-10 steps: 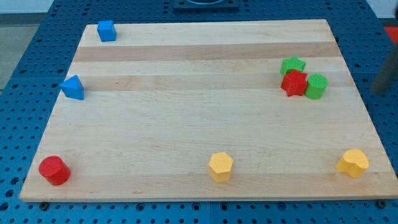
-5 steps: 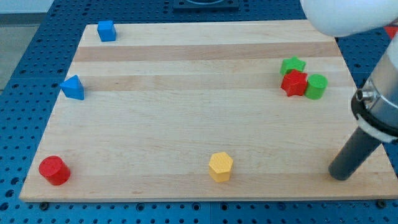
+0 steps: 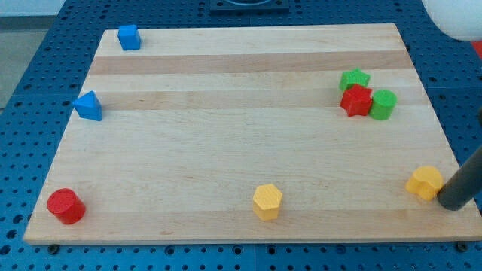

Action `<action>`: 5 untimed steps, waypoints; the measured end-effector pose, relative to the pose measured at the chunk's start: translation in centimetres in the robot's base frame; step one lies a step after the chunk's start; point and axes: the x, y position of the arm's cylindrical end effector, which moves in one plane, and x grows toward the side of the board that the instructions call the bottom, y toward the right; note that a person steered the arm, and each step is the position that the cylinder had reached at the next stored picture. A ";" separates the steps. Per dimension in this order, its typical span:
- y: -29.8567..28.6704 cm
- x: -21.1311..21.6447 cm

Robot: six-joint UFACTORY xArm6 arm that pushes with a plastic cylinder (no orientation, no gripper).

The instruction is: Push the yellow heart into the red star

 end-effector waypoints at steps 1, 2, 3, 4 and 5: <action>-3.0 -0.6; -4.5 -0.9; -4.9 -3.6; -6.5 -5.7; -8.5 -7.6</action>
